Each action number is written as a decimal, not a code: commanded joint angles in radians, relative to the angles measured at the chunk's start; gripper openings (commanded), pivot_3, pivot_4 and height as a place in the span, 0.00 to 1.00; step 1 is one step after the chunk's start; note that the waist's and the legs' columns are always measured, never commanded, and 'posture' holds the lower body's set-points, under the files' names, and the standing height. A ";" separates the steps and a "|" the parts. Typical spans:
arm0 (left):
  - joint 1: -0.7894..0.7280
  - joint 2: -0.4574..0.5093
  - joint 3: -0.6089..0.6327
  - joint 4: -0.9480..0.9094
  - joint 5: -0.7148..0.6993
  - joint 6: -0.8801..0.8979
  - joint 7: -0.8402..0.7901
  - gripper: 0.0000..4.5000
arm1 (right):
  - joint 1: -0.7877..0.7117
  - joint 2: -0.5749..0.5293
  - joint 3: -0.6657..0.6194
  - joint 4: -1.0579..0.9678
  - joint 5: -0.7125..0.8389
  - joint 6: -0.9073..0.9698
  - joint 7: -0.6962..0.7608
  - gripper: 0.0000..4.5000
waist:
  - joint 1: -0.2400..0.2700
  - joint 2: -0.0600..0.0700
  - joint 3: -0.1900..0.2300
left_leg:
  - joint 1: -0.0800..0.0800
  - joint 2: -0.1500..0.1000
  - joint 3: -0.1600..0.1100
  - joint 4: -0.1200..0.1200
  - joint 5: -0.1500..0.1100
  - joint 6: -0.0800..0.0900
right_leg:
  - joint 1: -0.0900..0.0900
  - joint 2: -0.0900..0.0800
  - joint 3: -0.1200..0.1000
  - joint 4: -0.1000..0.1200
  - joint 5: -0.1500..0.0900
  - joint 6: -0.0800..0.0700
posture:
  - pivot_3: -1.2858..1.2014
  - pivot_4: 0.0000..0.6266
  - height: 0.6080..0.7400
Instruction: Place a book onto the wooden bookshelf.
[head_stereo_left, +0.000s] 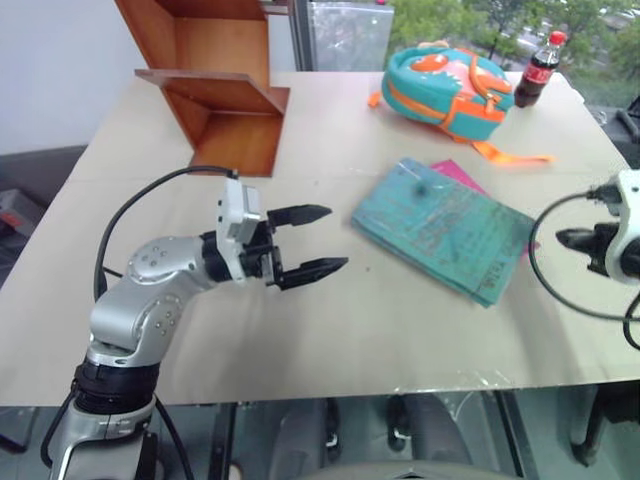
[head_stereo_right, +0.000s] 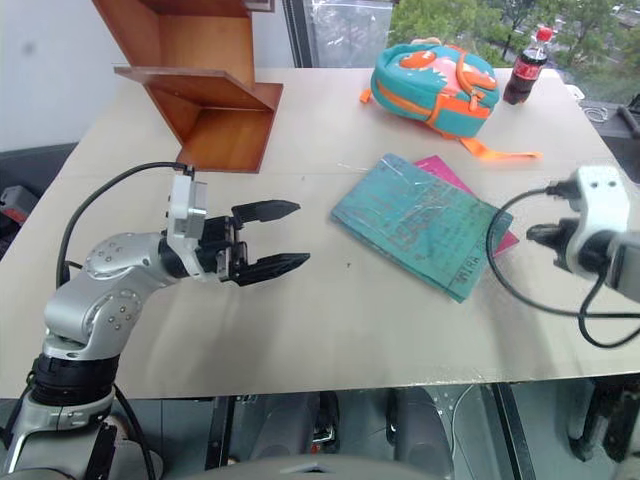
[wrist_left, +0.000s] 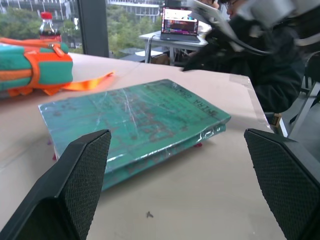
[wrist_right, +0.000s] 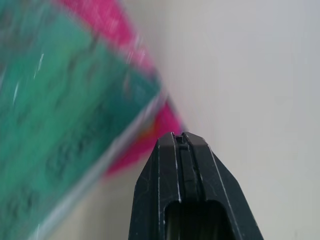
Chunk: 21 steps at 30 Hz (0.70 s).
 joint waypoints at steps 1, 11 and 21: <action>0.007 0.018 0.009 -0.006 0.002 -0.016 -0.029 1.00 | 0.071 -0.018 -0.028 -0.103 0.166 0.006 0.028 0.02 | -0.001 -0.001 0.000 | 0.000 0.000 -0.001 0.000 0.000 0.000 | 0.000 0.000 0.001 0.000 0.000 0.000 | 0.52 0.24 1.00; -0.001 0.032 0.013 0.006 0.013 -0.015 -0.061 1.00 | 0.191 0.047 0.071 -0.202 0.325 -0.015 -0.026 0.02 | 0.007 -0.003 -0.001 | -0.001 0.000 -0.002 0.001 0.000 0.000 | 0.001 0.000 0.002 0.000 0.000 0.000 | 0.52 0.24 1.00; 0.008 0.028 0.018 -0.006 0.010 -0.004 -0.040 1.00 | 0.089 0.108 0.198 -0.123 0.361 -0.132 -0.147 0.02 | 0.004 -0.003 -0.002 | 0.000 0.000 -0.002 0.001 0.000 0.000 | 0.001 0.000 0.002 0.000 0.000 0.000 | 0.52 0.24 1.00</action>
